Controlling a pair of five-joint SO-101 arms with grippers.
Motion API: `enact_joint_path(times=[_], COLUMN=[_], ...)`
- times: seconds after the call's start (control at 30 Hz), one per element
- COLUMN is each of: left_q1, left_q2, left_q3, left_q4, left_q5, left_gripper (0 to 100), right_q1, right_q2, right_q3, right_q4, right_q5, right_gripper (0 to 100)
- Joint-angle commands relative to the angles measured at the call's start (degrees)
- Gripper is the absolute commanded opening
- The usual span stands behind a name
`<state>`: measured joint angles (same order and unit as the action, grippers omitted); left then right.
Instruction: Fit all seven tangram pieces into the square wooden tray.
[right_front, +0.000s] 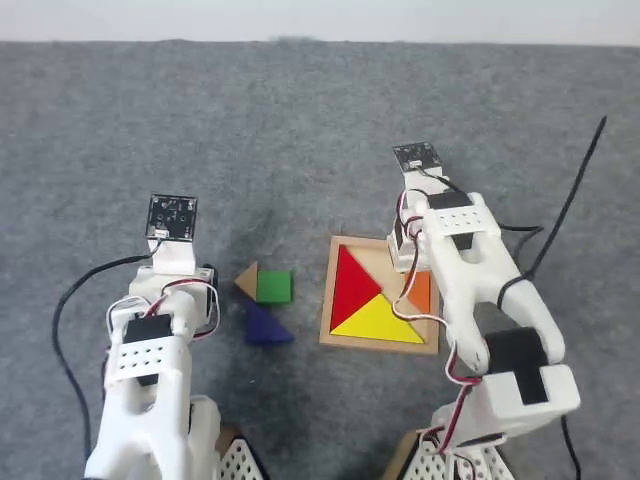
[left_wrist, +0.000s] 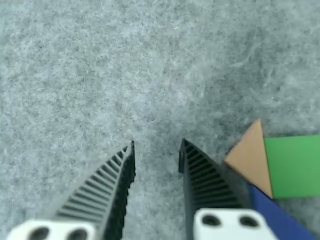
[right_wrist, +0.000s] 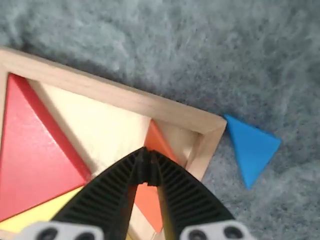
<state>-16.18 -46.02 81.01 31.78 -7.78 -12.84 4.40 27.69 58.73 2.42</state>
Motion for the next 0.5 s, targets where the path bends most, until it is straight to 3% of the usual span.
enact_joint_path(times=[0.0, 0.47], left_q1=[0.26, 0.26], left_q2=[-1.49, -1.49], left_q3=[-0.66, -0.66], left_q4=[-1.58, -1.67], left_q5=[0.35, 0.35], left_gripper=[13, 13], right_q1=[0.66, 0.66], right_q2=[-0.84, -1.54], right_q3=[-1.32, 8.7], right_q4=[-0.75, -0.75], right_q5=[0.97, 2.99], right_gripper=[0.6, 0.6])
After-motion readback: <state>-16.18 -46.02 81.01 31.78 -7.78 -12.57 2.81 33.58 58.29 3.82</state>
